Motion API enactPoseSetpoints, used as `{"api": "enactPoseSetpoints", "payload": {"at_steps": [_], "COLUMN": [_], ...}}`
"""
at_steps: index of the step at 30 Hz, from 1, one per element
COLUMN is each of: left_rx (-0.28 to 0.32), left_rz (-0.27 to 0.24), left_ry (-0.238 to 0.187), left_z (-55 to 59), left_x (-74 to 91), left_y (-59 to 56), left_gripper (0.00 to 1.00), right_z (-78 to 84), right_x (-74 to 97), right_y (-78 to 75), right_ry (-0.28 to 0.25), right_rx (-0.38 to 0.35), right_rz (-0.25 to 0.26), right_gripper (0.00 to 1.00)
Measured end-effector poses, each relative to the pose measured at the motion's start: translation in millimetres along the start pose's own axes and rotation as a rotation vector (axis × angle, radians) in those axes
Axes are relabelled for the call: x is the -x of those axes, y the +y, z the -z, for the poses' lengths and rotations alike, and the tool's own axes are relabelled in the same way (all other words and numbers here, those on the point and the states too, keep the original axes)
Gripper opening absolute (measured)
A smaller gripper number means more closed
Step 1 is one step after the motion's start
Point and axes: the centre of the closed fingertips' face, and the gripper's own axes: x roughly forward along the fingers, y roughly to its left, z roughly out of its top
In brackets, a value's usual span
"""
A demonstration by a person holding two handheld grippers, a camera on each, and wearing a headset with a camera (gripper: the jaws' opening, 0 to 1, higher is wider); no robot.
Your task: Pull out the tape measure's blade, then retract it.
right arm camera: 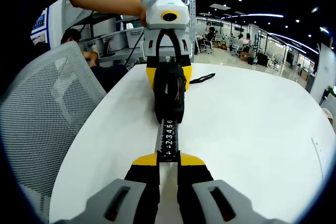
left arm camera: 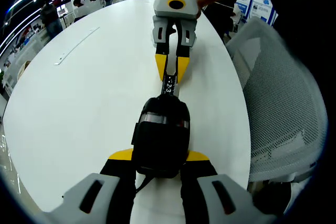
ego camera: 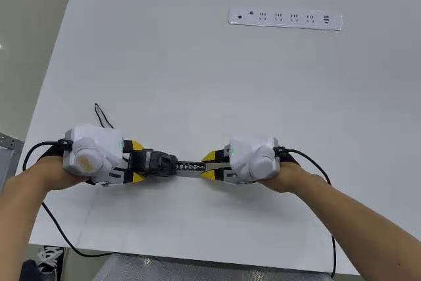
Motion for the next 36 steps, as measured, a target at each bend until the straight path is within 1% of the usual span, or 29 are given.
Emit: {"api": "enactPoseSetpoints", "payload": {"at_steps": [5,19,27,36], "left_rx": [-0.002,-0.003,-0.003,0.002], "left_rz": [0.002,0.005,0.005,0.004], "left_ry": [0.002,0.004,0.009,0.010], "left_z": [0.2,-4.7,-4.7,-1.6], "left_x": [-0.1,2.3,2.6,0.5], "left_y": [-0.6,-4.0,-4.2,-2.9], "left_gripper": [0.28,0.28,0.28,0.28], "right_z": [1.9,6.5,8.5,12.0], "right_x": [2.9,9.1,11.9,16.3], "right_y": [1.2,2.1,2.4,3.1], "right_ry": [0.003,0.008,0.010,0.015], "right_rx": [-0.002,-0.007,-0.010,-0.013], "right_rz": [0.004,0.004,0.001,-0.001], "right_gripper": [0.09,0.09,0.09,0.09]}}
